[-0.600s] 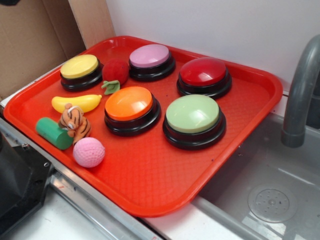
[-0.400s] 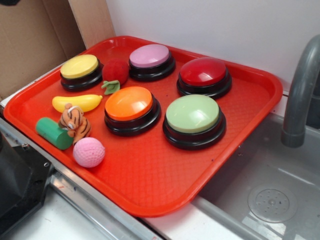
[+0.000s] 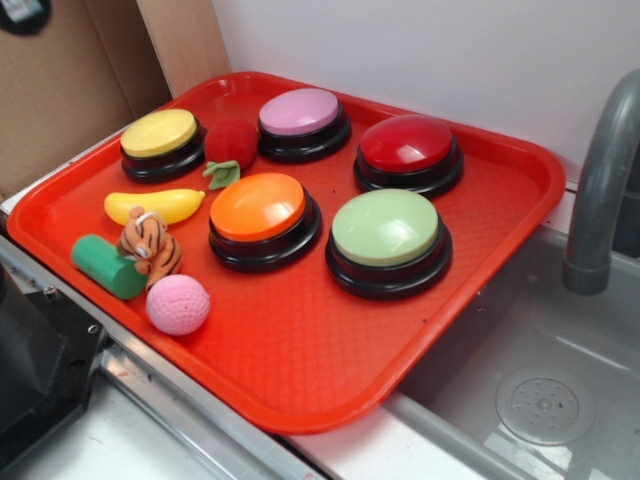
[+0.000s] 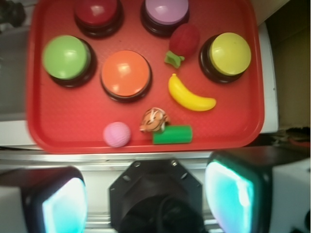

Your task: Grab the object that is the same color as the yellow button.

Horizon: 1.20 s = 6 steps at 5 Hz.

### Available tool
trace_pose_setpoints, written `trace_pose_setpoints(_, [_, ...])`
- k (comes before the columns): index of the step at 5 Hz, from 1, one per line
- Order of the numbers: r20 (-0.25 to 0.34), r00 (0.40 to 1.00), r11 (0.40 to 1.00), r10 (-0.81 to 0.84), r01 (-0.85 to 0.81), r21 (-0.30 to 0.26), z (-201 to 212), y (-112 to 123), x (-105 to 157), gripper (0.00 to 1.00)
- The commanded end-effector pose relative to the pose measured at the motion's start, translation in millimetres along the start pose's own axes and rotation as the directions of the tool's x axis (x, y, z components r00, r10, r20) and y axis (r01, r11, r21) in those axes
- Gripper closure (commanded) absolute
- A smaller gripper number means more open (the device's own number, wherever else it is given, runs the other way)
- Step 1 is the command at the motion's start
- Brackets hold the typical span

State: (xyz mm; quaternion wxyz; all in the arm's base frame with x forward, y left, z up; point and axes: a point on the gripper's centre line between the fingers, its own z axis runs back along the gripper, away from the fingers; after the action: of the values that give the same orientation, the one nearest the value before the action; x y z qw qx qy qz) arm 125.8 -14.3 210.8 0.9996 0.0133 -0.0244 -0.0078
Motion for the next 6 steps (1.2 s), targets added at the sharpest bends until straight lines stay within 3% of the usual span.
trace_pose_setpoints(1, [-0.035,0.981,0.98,-0.19,0.192,0.052,-58.2,23.7,24.7,0.0])
trace_pose_setpoints(3, [-0.01,0.927,0.926,-0.374,0.374,0.061,-110.3,47.2,39.5,0.0])
trace_pose_setpoints(4, [0.042,0.885,0.886,-0.464,0.461,0.051,-127.9,53.8,44.6,0.0])
trace_pose_setpoints(6, [0.157,0.781,0.786,-0.605,0.617,-0.042,-169.0,58.4,59.4,0.0])
